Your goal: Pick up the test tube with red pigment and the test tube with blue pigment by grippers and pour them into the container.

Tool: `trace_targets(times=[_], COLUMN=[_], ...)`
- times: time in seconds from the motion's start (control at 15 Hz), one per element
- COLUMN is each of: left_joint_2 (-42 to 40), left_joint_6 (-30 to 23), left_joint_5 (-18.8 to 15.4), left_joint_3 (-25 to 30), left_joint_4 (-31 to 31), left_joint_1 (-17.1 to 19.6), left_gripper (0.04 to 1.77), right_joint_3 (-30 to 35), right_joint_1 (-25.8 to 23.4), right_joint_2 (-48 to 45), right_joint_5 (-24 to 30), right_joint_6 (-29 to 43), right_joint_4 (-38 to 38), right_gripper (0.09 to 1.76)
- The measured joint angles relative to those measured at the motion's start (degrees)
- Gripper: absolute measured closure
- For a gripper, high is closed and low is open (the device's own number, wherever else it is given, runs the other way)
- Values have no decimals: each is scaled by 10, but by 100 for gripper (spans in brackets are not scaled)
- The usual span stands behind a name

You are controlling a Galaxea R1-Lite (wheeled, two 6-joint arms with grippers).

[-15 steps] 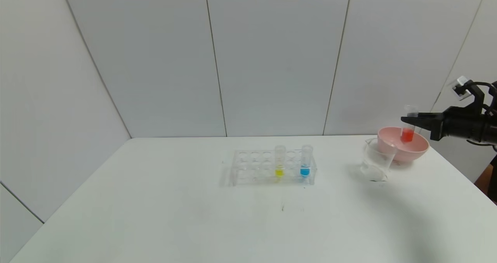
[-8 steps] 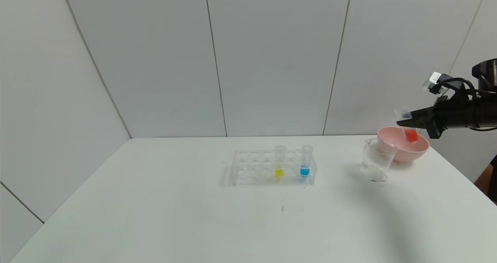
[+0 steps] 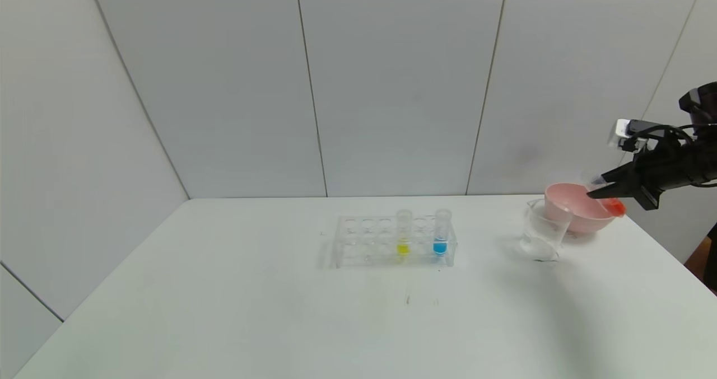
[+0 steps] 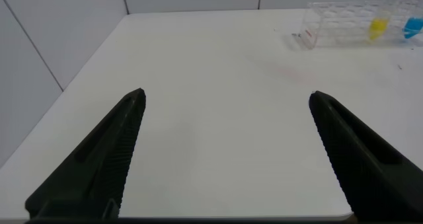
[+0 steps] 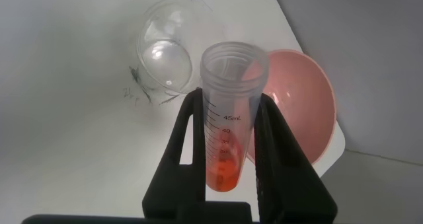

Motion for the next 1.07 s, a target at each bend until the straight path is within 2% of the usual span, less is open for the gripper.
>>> trace_targets(times=[0.13, 0.27, 1.07], left_joint_2=[0, 0, 0], left_joint_6=[0, 0, 0], left_joint_5=[0, 0, 0], left_joint_3=[0, 0, 0], left_joint_4=[0, 0, 0], left_joint_1=[0, 0, 0], left_gripper=[5, 5, 5], right_joint_3=[-29, -56, -68], right_joint_1=[3, 9, 75], right_joint_2=[7, 11, 21], right_joint_5=[-23, -79, -241], right_joint_6=[-24, -43, -37], right_joint_4=[45, 85, 94], right_gripper=[136, 136, 136])
